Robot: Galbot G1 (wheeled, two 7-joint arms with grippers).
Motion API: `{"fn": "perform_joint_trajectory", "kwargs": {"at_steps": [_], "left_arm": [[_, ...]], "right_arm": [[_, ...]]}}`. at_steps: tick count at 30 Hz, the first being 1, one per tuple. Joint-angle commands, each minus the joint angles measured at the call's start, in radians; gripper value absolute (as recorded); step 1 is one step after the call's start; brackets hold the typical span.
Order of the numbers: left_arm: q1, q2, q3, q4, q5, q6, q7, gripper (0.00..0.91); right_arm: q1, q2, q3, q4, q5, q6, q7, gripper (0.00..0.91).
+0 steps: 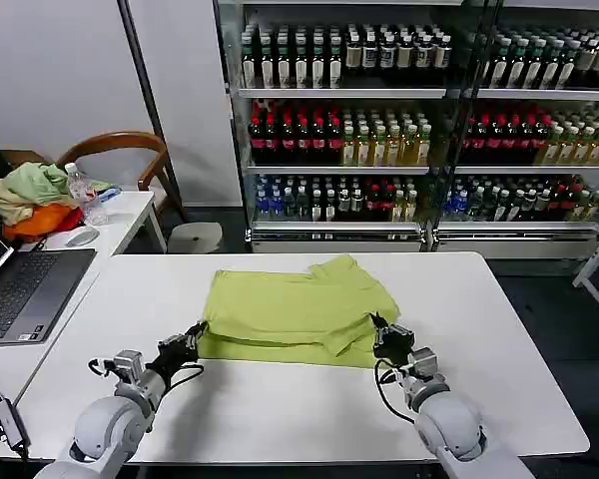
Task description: Fold and organize the clothes.
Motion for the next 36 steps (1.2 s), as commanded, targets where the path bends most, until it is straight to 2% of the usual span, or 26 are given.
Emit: {"fn": "perform_joint_trajectory", "kwargs": {"at_steps": [1, 5, 10, 14, 19, 29, 30, 31, 32, 36], "left_arm": [[-0.016, 0.000, 0.009, 0.025, 0.014, 0.000, -0.005, 0.907], [-0.023, -0.001, 0.005, 0.041, 0.019, -0.006, -0.007, 0.907], [-0.008, 0.015, -0.025, 0.027, 0.021, -0.013, -0.007, 0.907], [0.078, 0.039, -0.075, -0.104, 0.006, -0.001, -0.033, 0.907], [0.155, 0.024, -0.038, -0.191, 0.066, 0.128, -0.105, 0.907], [0.088, 0.011, -0.020, -0.088, 0.067, 0.161, -0.134, 0.907], [0.087, 0.011, -0.019, -0.085, 0.066, 0.160, -0.131, 0.867], [0.086, 0.011, -0.018, -0.082, 0.064, 0.160, -0.132, 0.625], [0.086, 0.010, -0.016, -0.082, 0.060, 0.161, -0.135, 0.081], [0.084, 0.011, -0.012, -0.082, 0.060, 0.167, -0.132, 0.071]], "right_arm": [[0.015, 0.002, -0.004, -0.022, -0.014, -0.013, -0.004, 0.907], [0.039, 0.013, -0.009, -0.051, -0.021, -0.022, 0.012, 0.907], [0.079, 0.029, 0.011, -0.088, -0.016, -0.084, 0.063, 0.907], [-0.037, -0.012, 0.071, 0.057, 0.021, -0.116, 0.074, 0.907], [-0.189, -0.033, 0.088, 0.201, 0.025, -0.145, 0.109, 0.907], [-0.275, -0.024, 0.114, 0.199, 0.038, -0.161, 0.131, 0.907], [-0.274, -0.024, 0.112, 0.191, 0.039, -0.155, 0.129, 0.000], [-0.272, -0.023, 0.108, 0.182, 0.039, -0.139, 0.127, 0.000], [-0.268, -0.022, 0.105, 0.176, 0.040, -0.138, 0.128, 0.000], [-0.259, -0.019, 0.101, 0.171, 0.044, -0.138, 0.130, 0.000]]}}
